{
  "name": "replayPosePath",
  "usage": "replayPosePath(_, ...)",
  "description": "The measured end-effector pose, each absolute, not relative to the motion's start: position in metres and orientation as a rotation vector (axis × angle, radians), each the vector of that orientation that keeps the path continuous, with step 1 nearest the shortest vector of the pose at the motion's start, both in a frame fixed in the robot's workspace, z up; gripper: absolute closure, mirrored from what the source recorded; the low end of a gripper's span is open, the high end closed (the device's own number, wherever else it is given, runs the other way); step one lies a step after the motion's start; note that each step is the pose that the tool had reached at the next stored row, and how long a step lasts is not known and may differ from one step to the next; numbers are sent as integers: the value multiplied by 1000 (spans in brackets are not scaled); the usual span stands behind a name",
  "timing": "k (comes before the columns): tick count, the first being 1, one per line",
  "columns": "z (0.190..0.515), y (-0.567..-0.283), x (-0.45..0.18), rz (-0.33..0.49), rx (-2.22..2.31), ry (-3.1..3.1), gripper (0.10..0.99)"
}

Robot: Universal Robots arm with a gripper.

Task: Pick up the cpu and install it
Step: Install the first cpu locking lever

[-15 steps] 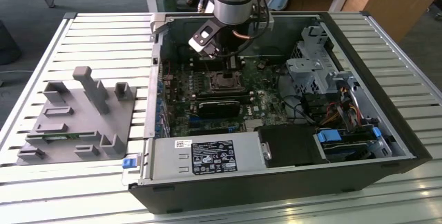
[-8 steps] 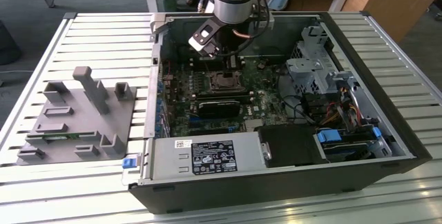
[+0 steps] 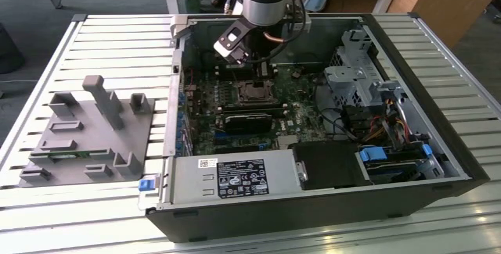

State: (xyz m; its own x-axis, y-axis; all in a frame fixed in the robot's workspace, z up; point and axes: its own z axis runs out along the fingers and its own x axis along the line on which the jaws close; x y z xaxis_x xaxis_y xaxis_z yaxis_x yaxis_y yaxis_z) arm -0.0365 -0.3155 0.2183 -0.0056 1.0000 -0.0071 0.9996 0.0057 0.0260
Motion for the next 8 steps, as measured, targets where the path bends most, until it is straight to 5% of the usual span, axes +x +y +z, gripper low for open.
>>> replayPosePath(8, 219, -315, -37, 21, 2199, 2211, 980)
